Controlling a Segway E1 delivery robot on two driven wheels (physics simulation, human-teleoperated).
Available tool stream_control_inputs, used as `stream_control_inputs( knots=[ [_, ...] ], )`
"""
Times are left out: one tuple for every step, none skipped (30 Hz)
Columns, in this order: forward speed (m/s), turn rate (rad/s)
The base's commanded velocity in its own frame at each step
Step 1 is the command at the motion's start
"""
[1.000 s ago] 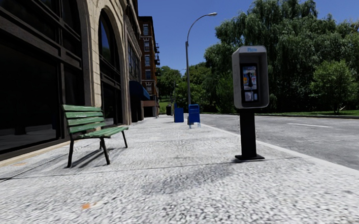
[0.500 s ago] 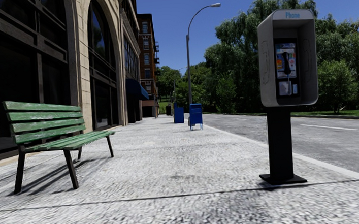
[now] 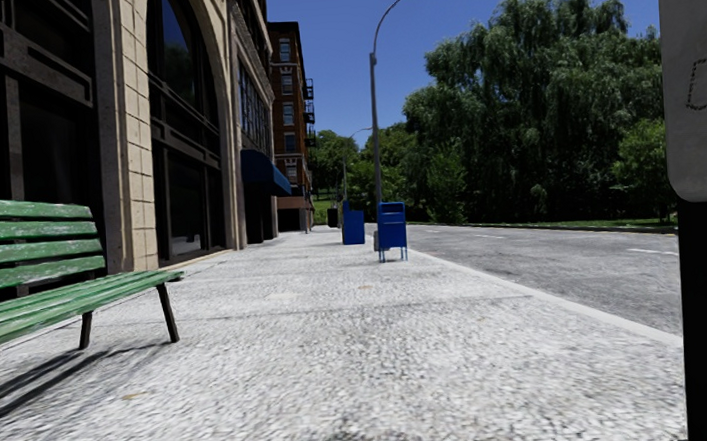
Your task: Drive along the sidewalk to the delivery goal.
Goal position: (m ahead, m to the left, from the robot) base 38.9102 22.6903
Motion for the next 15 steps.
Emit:
stream_control_inputs(
  knots=[
    [2.00,0.00],
    [2.00,0.00],
    [2.00,0.00],
    [2.00,0.00],
    [2.00,0.00],
    [2.00,0.00],
    [2.00,0.00],
    [2.00,0.00],
    [2.00,0.00],
    [2.00,0.00],
    [2.00,0.00],
    [2.00,0.00],
    [2.00,0.00],
    [2.00,0.10],
    [2.00,0.10]
  ],
)
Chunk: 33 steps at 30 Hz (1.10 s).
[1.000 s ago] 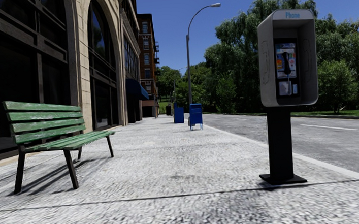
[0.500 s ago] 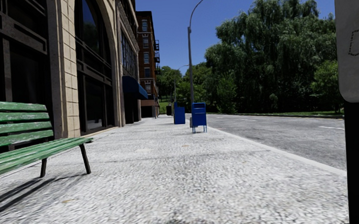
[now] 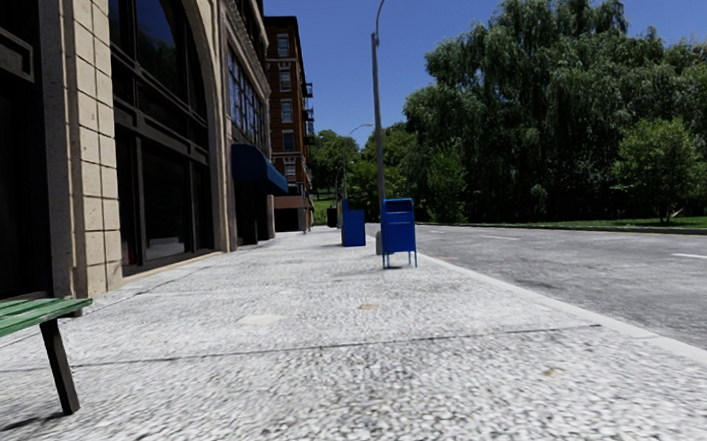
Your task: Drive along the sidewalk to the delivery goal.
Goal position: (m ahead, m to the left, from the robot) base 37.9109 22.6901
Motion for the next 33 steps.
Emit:
stream_control_inputs(
  knots=[
    [2.00,0.14],
    [2.00,0.18],
    [2.00,0.19],
    [2.00,0.21],
    [2.00,0.21],
    [2.00,0.21],
    [2.00,0.24],
    [2.00,0.26],
    [2.00,0.26],
    [2.00,0.26],
    [2.00,0.26],
    [2.00,0.26],
    [2.00,0.26],
    [2.00,0.27],
    [2.00,0.27],
    [2.00,0.27],
    [2.00,0.28],
    [2.00,0.28],
    [2.00,0.28],
    [2.00,0.28],
    [2.00,0.28],
    [2.00,0.28],
    [2.00,0.28],
    [2.00,0.28],
    [2.00,0.28],
    [2.00,0.28],
    [2.00,0.28],
    [2.00,0.28],
    [2.00,0.28],
    [2.00,0.28],
    [2.00,0.28],
    [2.00,0.28],
    [2.00,0.28]
  ],
)
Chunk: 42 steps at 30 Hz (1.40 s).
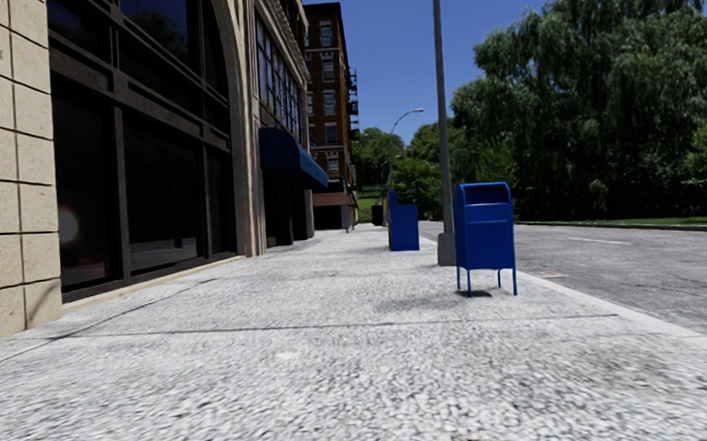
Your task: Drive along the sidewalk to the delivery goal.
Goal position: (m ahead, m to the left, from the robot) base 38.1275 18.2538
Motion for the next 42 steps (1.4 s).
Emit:
stream_control_inputs(
  knots=[
    [2.00,0.28],
    [2.00,0.28],
    [2.00,0.28],
    [2.00,0.16],
    [2.00,0.02],
    [2.00,0.02],
    [2.00,0.00],
    [2.00,0.00],
    [2.00,0.00],
    [2.00,0.00],
    [2.00,0.00],
    [2.00,0.00],
    [2.00,0.00],
    [2.00,0.00],
    [2.00,0.00],
    [2.00,0.00],
    [2.00,0.00],
    [2.00,0.00],
    [2.00,0.00],
    [2.00,0.00],
    [2.00,0.00],
    [2.00,0.00],
    [2.00,0.00],
    [2.00,0.00],
    [2.00,0.00],
    [2.00,0.00],
    [2.00,0.00],
    [2.00,0.00],
    [2.00,0.00],
    [2.00,0.00],
    [2.00,0.00],
    [2.00,0.00],
    [2.00,0.00],
    [2.00,0.00],
    [2.00,0.00],
    [2.00,0.00],
    [2.00,0.00],
    [2.00,0.00],
    [2.00,0.00],
    [2.00,0.00],
    [2.00,0.00],
    [2.00,0.00]
  ],
)
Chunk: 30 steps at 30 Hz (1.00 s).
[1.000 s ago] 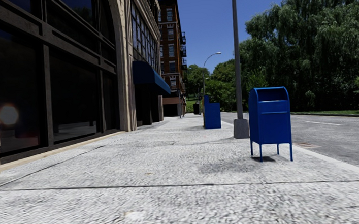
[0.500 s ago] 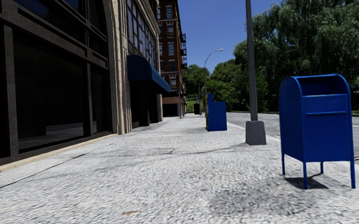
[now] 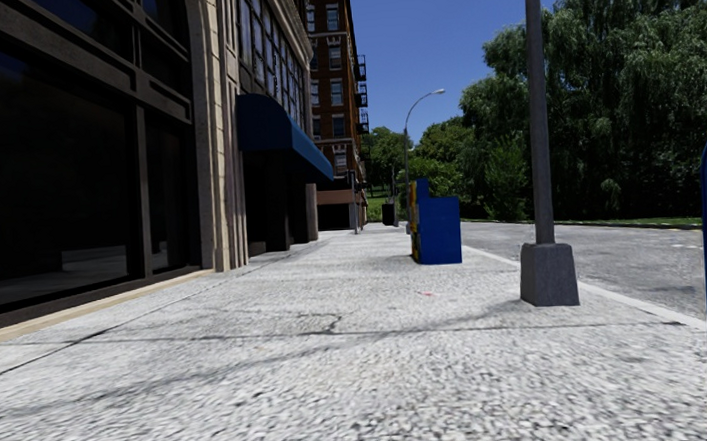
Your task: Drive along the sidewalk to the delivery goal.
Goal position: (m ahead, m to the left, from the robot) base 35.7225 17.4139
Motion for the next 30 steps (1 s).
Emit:
stream_control_inputs(
  knots=[
    [2.00,0.00],
    [2.00,0.00],
    [2.00,0.00],
    [2.00,0.00],
    [2.00,0.00],
    [2.00,0.00],
    [2.00,0.00],
    [2.00,0.00],
    [2.00,0.00],
    [2.00,0.00],
    [2.00,0.00],
    [2.00,0.00],
    [2.00,0.00],
    [2.00,0.00],
    [2.00,0.00],
    [2.00,0.00],
    [2.00,0.00],
    [2.00,0.00],
    [2.00,0.00],
    [2.00,0.00],
    [2.00,0.00],
    [2.00,0.00],
    [2.00,0.00],
    [2.00,0.00],
    [2.00,0.00],
    [2.00,0.00],
    [2.00,0.00],
    [2.00,0.00],
    [2.00,0.00],
    [2.00,0.00]
  ],
)
